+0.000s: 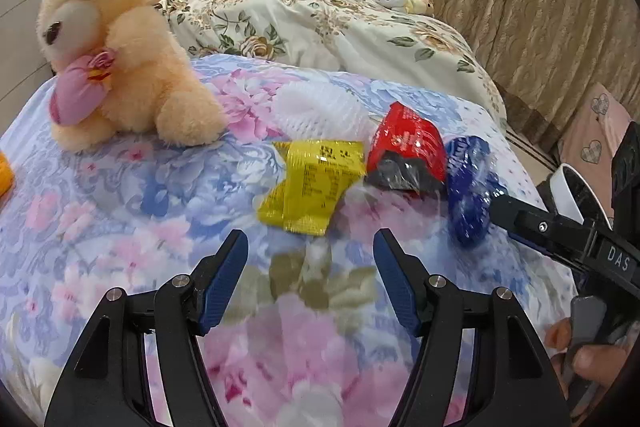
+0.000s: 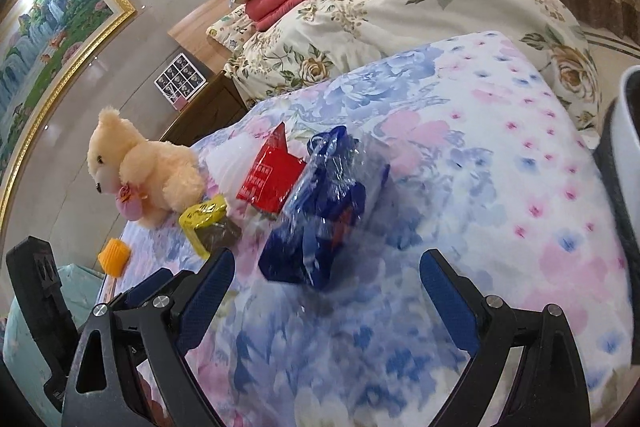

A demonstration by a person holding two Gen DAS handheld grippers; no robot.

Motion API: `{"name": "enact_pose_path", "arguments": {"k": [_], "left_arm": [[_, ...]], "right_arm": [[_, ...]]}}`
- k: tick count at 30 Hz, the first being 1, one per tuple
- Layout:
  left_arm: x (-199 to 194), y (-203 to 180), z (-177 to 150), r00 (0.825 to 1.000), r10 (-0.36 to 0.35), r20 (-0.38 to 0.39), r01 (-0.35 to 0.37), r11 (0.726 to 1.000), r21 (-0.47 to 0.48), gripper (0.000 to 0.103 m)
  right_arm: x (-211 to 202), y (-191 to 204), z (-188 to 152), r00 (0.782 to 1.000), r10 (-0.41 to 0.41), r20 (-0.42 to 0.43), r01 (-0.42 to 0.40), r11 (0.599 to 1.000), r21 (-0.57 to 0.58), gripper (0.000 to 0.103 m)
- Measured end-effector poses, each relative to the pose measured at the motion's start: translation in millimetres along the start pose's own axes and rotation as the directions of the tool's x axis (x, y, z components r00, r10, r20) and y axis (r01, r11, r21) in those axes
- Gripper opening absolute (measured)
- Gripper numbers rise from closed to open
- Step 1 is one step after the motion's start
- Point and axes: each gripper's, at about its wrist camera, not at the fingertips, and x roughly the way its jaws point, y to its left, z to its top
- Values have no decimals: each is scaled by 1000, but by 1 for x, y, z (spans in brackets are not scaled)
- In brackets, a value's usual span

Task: Collect trash
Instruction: 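Grasp the yellow snack wrapper with left tool while right tool grasps blue plastic bag, then carry the yellow wrapper and blue bag over the black bin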

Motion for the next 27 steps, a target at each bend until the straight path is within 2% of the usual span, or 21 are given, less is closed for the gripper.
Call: {"name": "enact_pose_path", "arguments": {"k": [4, 6, 7, 9, 10, 14, 22, 27], "left_arm": [[13, 1, 8, 1000, 5, -4, -5, 1000, -5, 66], [18, 2, 11, 1000, 2, -2, -2, 1000, -13, 66], [20, 2, 13, 1000, -3, -2, 3, 1000, -19, 64], [23, 2, 15, 1000, -15, -7, 15, 1000, -23, 47], [26, 1, 16, 1000, -22, -18, 22, 1000, -21, 29], [22, -3, 10, 1000, -17, -16, 17, 1000, 5, 28], [0, -14, -6, 998, -62, -19, 61, 998, -12, 27], [-14, -36, -15, 994, -103, -20, 103, 995, 2, 27]], "right_arm": [[12, 0, 6, 1000, -10, 0, 10, 1000, 5, 93], [15, 0, 8, 1000, -18, 5, 18, 1000, 2, 85], [17, 1, 9, 1000, -22, 5, 22, 1000, 2, 76], [21, 0, 10, 1000, -25, -2, 25, 1000, 5, 60], [22, -1, 10, 1000, -27, -5, 27, 1000, 6, 47], [15, -5, 7, 1000, -13, 0, 13, 1000, 8, 37], [-21, -15, -4, 999, 8, 32, -8, 1000, 6, 36], [-43, -22, -13, 999, 3, 47, -3, 1000, 1, 36]]}}
